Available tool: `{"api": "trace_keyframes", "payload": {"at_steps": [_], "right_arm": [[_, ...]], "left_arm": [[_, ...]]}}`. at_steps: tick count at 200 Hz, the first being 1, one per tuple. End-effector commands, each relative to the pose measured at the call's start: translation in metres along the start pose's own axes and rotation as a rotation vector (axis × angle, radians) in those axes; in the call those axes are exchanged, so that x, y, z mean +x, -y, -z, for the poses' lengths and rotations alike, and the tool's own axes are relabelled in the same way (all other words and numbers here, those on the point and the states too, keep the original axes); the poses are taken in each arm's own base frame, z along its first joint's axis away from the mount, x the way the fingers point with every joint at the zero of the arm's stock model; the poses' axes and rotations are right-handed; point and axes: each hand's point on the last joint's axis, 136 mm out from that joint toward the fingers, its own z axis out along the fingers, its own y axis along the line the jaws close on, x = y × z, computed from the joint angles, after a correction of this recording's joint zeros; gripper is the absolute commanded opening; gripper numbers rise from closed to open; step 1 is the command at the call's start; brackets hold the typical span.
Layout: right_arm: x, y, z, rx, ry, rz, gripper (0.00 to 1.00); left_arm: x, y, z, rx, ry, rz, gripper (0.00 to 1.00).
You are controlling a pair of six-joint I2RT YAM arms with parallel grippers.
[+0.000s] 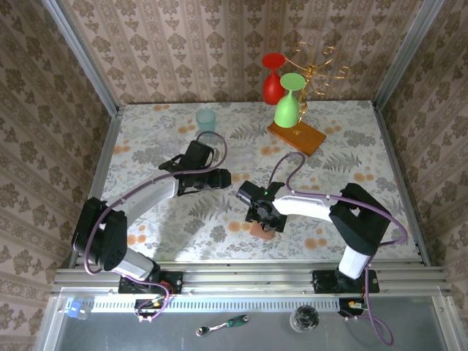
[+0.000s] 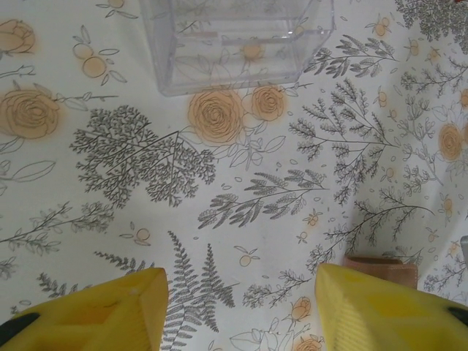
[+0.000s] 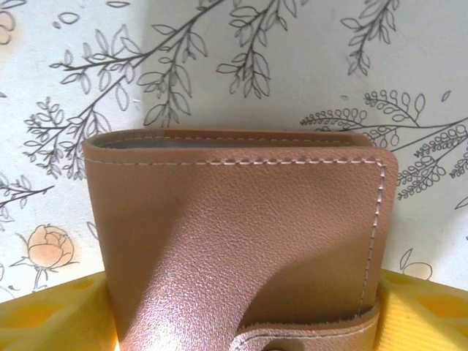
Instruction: Take the credit cards out of the card holder
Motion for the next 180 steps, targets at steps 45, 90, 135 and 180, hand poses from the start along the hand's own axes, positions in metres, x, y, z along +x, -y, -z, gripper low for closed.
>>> {"api": "trace_keyframes", "payload": {"at_steps": [45,90,135,180], "right_arm": [[-0.02,-0.044,0.015,-0.065,0.059,0.152,0.78],[-0.023,-0.069,0.011,-0.098,0.048,0.269,0.78],[-0.029,-0.085,0.006,-0.103,0.046,0.343,0.79],[-0.033,-0.095,-0.001,-0.111,0.026,0.379,0.8]], "left_arm": [[0.008,-0.024,0.026,0.0,0.062,0.108,0.57],[0.014,-0.034,0.028,0.017,0.078,0.165,0.57],[0.016,-0.037,0.024,0.015,0.069,0.178,0.57],[0.017,-0.039,0.018,0.019,0.059,0.201,0.57]]}}
